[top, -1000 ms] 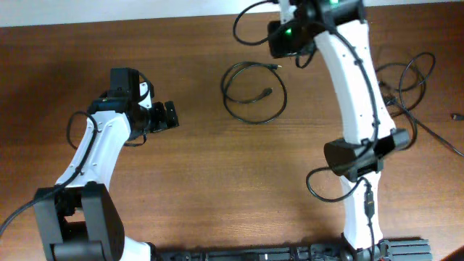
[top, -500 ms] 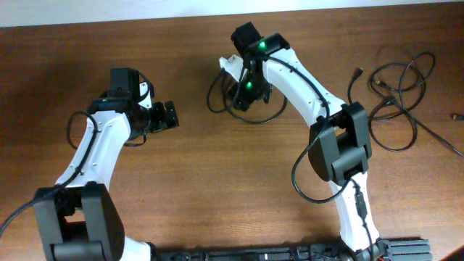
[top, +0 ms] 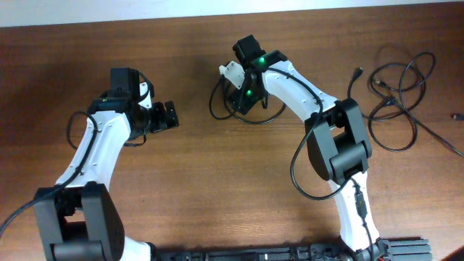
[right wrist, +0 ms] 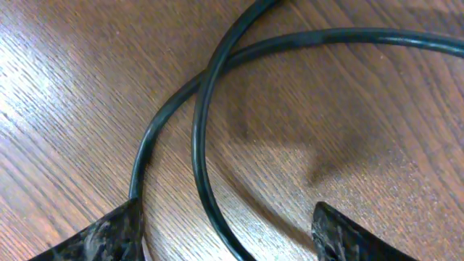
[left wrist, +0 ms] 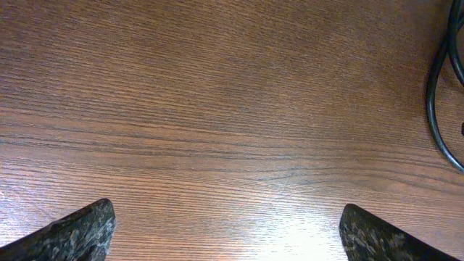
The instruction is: Untangle cables
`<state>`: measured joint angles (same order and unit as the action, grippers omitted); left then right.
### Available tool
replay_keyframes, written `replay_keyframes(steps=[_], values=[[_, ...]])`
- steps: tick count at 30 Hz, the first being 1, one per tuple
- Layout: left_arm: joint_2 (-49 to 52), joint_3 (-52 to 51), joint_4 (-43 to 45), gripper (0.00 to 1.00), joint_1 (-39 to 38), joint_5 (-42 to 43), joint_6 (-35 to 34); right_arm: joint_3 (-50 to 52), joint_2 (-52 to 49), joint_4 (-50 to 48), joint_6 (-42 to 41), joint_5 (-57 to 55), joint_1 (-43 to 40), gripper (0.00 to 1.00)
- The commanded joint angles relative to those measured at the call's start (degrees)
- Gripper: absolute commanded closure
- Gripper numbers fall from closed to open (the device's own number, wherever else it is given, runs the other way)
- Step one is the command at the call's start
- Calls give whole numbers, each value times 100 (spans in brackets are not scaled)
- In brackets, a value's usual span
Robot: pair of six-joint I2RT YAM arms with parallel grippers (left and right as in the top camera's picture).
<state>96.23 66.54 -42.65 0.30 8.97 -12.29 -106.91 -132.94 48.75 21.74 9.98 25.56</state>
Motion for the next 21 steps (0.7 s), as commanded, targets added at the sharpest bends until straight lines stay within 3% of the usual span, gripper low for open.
replay_keyframes(steps=[1,6,16,21], values=[[59,-17,11,1,-13,20,-55,144,33,48,31,-26,11,30],[59,-17,11,1,-13,20,-52,623,33,26,31,103,11,32],[59,-17,13,1,-13,20,-55,684,37,776,-492,262,181,96],[59,-17,11,1,-13,20,-55,621,168,1095,-793,684,166,96]])
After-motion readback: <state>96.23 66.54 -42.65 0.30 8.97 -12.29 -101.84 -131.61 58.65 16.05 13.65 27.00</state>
